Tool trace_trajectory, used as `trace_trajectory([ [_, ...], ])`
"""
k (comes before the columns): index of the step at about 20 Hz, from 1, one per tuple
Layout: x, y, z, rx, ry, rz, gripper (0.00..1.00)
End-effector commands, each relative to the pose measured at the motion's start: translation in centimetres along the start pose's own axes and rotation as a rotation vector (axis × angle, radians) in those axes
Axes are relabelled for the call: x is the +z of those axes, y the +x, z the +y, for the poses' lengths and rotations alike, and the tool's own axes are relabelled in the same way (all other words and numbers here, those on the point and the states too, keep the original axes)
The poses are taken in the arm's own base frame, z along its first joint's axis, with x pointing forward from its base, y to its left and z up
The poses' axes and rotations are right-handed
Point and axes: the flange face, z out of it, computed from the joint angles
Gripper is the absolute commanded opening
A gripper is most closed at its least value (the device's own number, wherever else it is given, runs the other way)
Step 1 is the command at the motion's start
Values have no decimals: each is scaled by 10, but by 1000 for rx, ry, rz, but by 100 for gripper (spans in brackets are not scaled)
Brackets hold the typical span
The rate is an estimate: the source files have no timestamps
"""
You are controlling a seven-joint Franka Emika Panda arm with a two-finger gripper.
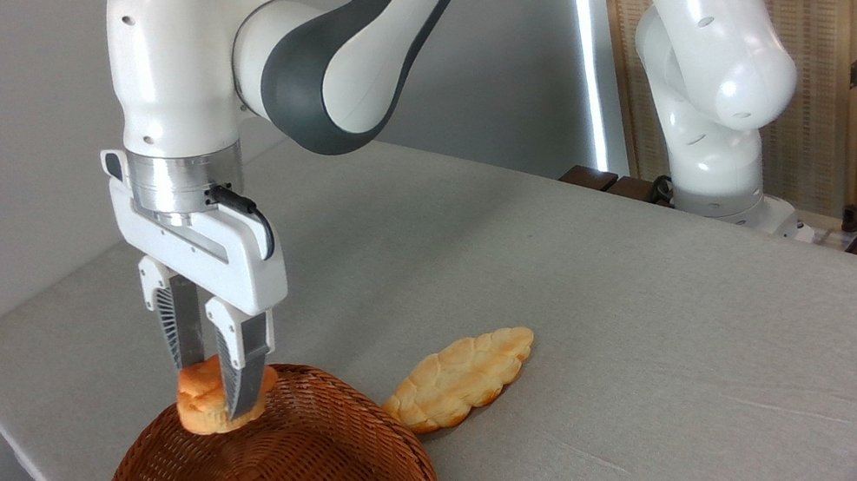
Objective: Put bread into the basket
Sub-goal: 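Lower the roll into the basket and open the gripper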
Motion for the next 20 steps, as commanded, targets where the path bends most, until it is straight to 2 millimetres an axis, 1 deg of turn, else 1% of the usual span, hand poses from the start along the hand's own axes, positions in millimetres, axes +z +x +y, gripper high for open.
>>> trace_trajectory([
  [1,-1,5,-6,15,27,32,100],
  [6,0,5,-6,15,28,31,100],
  [20,-4,7,-9,8,46,57,100],
])
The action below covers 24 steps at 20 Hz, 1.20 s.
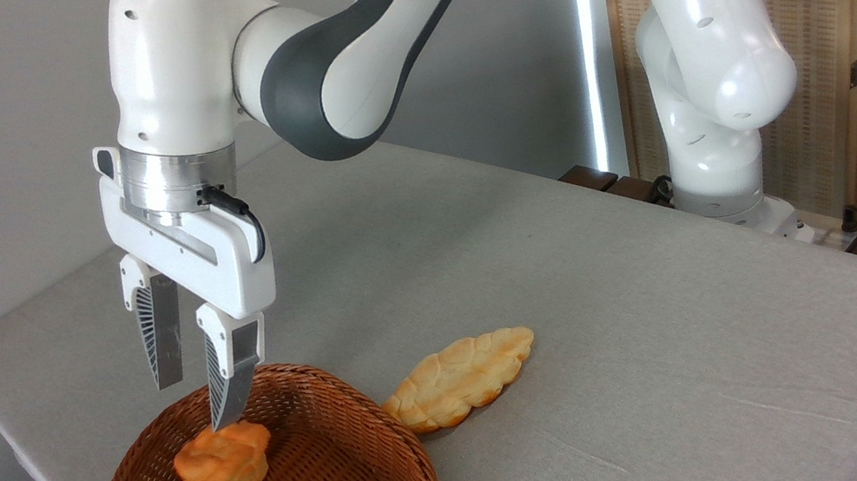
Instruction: Put bread into the basket
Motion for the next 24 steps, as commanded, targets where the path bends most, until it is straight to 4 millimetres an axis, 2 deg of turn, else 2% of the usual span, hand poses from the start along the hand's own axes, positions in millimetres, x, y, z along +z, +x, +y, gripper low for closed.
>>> trace_trajectory([
  [1,-5,2,-6,9,12,18,100],
  [4,-11,-1,-11,-11,13,21,100],
  [10,-44,-17,-26,-45,-12,19,100],
  [17,-82,-40,-26,-60,-110,-51,100],
  [22,-82,-51,-21,21,-76,-190,100],
  [24,-82,-52,-23,13,-75,-191,100],
])
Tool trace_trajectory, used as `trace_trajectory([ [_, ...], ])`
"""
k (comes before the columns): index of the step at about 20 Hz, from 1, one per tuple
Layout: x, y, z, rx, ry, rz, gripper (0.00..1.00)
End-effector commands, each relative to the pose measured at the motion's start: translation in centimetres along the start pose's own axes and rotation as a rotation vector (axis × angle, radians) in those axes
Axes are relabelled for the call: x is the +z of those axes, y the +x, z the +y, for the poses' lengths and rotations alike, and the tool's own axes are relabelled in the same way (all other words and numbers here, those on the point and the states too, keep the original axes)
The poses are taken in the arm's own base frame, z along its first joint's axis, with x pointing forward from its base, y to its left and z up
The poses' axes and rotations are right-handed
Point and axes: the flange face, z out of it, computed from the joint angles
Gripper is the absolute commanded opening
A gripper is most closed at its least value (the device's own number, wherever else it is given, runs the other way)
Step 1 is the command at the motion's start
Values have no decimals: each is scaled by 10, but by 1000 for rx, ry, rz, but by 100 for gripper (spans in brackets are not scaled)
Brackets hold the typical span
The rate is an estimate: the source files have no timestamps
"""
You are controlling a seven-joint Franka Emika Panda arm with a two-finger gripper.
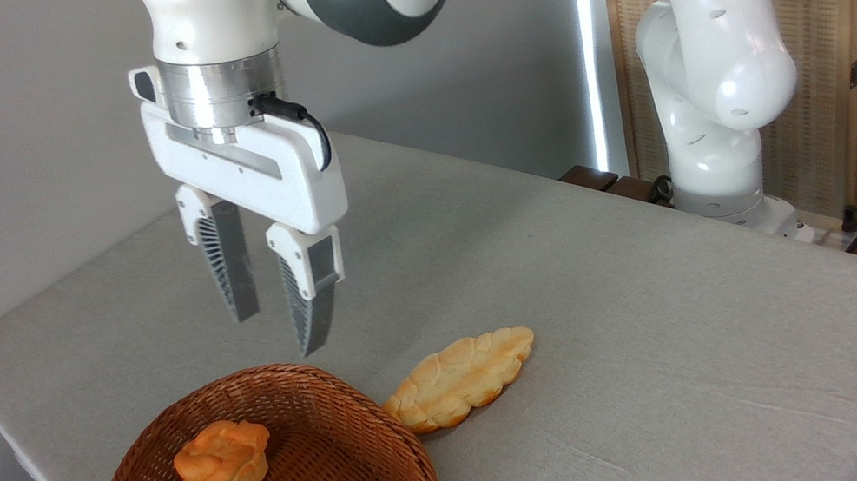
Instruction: Put bread into the basket
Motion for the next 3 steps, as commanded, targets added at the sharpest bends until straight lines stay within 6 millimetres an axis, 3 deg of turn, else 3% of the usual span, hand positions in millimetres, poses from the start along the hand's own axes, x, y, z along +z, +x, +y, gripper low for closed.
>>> trace_trajectory([
  [1,1,-6,-4,15,11,-35,100],
  [3,3,-5,-5,10,10,-36,100],
])
